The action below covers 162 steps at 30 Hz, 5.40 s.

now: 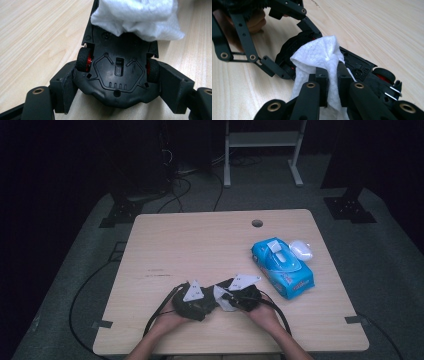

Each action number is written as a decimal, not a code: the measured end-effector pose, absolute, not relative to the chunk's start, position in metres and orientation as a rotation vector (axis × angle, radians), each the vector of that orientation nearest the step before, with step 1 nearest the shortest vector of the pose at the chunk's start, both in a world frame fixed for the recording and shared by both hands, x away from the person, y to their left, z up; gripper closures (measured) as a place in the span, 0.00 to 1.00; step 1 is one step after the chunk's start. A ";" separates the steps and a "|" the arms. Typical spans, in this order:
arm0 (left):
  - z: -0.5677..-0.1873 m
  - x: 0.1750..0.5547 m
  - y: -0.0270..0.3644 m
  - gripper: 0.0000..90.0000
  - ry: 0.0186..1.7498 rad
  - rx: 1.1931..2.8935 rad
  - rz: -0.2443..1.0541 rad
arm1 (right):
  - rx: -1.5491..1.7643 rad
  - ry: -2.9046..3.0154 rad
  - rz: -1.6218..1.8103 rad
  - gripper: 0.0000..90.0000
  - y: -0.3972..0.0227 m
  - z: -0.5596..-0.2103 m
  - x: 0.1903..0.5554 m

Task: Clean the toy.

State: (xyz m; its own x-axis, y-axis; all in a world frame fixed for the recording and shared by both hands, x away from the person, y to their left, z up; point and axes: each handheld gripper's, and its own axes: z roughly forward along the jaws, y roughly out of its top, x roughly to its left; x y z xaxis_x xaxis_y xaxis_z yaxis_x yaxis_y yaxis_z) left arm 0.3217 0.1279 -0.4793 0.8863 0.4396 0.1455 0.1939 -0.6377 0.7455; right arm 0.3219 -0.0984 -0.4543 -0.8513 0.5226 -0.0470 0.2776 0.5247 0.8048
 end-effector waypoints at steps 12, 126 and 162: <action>-0.480 0.323 0.129 0.27 0.456 2.268 0.401 | 0.741 2.431 1.210 0.92 -0.122 -0.452 0.327; -0.477 0.319 0.119 0.27 0.410 2.259 0.427 | 0.804 2.386 1.253 0.93 -0.078 -0.447 0.339; -0.479 0.320 0.123 0.27 0.408 2.276 0.418 | 0.853 2.347 1.167 0.93 -0.126 -0.445 0.336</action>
State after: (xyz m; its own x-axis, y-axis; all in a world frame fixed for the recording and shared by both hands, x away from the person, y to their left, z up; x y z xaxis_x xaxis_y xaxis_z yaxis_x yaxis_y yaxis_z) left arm 0.3200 0.1225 -0.4794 0.8949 0.4129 0.1696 0.1599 -0.6512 0.7418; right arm 0.3359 -0.1262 -0.4447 -0.7422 0.6668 -0.0672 0.3489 0.4700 0.8108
